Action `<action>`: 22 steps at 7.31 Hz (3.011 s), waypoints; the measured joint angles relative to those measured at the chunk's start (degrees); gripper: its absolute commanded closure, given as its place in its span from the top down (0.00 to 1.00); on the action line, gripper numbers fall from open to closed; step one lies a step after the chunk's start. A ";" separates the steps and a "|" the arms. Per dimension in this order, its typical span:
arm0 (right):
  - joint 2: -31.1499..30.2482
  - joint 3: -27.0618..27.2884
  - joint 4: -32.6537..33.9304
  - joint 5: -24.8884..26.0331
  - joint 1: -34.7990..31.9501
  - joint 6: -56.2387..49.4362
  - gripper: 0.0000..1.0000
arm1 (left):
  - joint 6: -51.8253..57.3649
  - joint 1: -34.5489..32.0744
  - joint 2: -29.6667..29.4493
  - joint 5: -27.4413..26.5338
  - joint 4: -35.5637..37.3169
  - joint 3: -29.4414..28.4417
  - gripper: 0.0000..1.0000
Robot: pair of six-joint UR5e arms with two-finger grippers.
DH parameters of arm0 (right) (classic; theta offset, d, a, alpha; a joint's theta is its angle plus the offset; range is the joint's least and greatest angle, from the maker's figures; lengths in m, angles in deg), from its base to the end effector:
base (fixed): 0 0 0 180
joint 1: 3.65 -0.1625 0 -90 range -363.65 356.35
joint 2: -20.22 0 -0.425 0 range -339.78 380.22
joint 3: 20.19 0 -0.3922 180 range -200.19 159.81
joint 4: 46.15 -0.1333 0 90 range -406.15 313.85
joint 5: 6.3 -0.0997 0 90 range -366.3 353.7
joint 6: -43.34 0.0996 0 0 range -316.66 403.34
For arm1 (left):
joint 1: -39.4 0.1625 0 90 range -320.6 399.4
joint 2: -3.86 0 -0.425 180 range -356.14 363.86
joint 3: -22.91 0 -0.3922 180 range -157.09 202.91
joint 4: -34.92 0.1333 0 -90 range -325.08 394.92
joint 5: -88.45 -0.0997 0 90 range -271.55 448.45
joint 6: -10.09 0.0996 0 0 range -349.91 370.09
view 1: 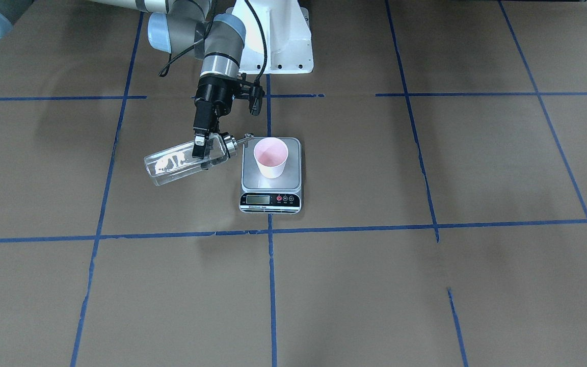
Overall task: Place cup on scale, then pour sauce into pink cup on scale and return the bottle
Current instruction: 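Tilt the bottle spout down into the pink cup with the right gripper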
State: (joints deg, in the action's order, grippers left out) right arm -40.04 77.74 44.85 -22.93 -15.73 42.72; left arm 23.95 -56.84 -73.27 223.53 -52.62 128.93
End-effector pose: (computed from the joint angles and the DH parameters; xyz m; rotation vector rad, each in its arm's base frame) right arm -0.5567 -0.3531 0.2552 1.2239 0.6335 -0.7468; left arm -0.1056 -0.3883 0.6244 0.1487 0.7733 0.1308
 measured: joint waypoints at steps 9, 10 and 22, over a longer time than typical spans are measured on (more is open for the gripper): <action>0.32 -0.37 -0.03 2.74 -0.05 -7.82 0.00 | 0.03 0.00 -0.04 0.10 -0.09 0.12 1.00; 0.32 -0.37 -0.03 2.74 -0.05 -7.82 0.00 | 0.03 0.00 -0.04 0.10 -0.09 0.13 1.00; 0.32 -0.33 -0.12 2.75 -0.05 -7.83 0.00 | 0.03 -0.01 -0.02 0.10 -0.09 0.15 1.00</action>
State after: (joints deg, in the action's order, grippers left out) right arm -39.72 77.41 44.73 -20.19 -15.78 34.90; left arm 23.98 -56.85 -73.29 223.63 -52.70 129.08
